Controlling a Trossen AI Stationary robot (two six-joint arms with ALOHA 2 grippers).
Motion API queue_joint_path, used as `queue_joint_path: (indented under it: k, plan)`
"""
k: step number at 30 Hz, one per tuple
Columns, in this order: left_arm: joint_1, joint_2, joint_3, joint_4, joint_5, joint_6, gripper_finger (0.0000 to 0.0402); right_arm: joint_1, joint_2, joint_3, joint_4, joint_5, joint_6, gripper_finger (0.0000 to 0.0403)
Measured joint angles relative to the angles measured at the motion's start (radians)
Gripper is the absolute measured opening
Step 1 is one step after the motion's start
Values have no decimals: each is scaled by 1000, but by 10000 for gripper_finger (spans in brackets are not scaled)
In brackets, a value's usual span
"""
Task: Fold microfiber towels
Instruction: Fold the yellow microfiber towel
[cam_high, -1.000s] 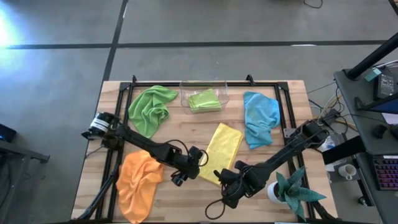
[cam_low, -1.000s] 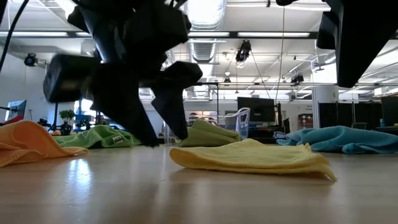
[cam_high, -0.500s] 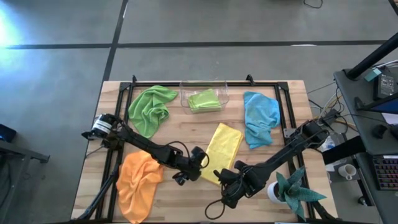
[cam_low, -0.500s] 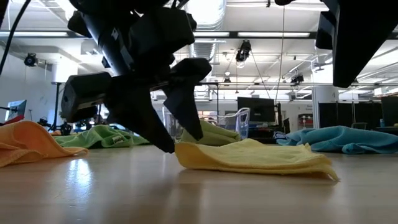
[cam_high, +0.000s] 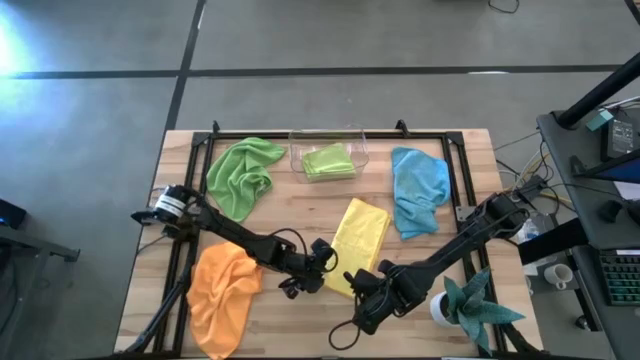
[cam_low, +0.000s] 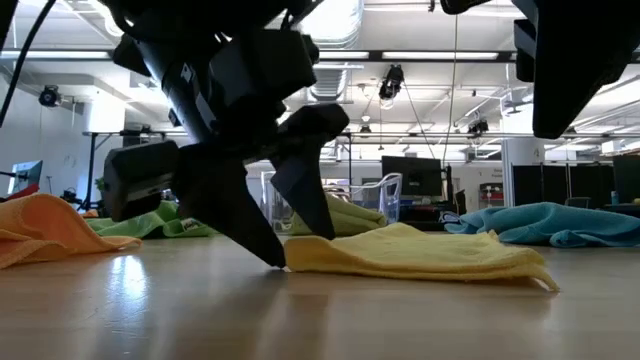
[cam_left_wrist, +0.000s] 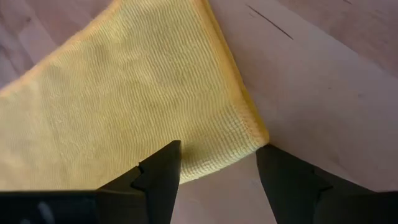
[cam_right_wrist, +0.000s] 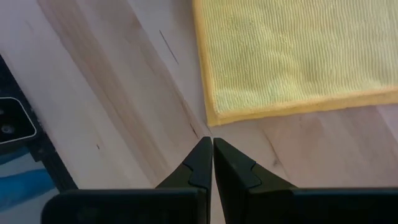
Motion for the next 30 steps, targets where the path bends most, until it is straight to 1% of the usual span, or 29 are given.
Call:
queue_joint_path:
  k: [4, 7, 9, 11, 13, 19, 20, 21, 30]
  plan:
    - [-1, 11, 1, 9, 0, -3, 193, 0, 0, 0, -2, -12, 33, 13]
    - [-1, 11, 1, 9, -4, -4, 193, 0, 0, 0, 4, -13, 28, 13]
    - [-1, 11, 1, 8, -4, -4, 186, 0, 0, 0, 17, -14, 27, 13]
    - [-1, 12, 1, 6, -4, -6, 169, 0, 0, 0, 38, -14, 27, 13]
    - [-1, 13, 0, 12, -4, -6, 140, 0, 0, 0, 71, -15, 26, 13]
    - [-1, 18, 1, 31, -8, -6, 28, 0, 0, 0, 136, -15, 26, 13]
    - [0, 18, 2, 31, -8, -8, 15, 0, 0, 0, 142, -16, 26, 13]
    - [0, 18, 2, 31, -9, -15, 8, 0, 0, 0, 146, -17, 26, 13]
    - [-2, -10, 3, 1, -8, -186, 1, -19, 0, 0, 148, -50, 17, 13]
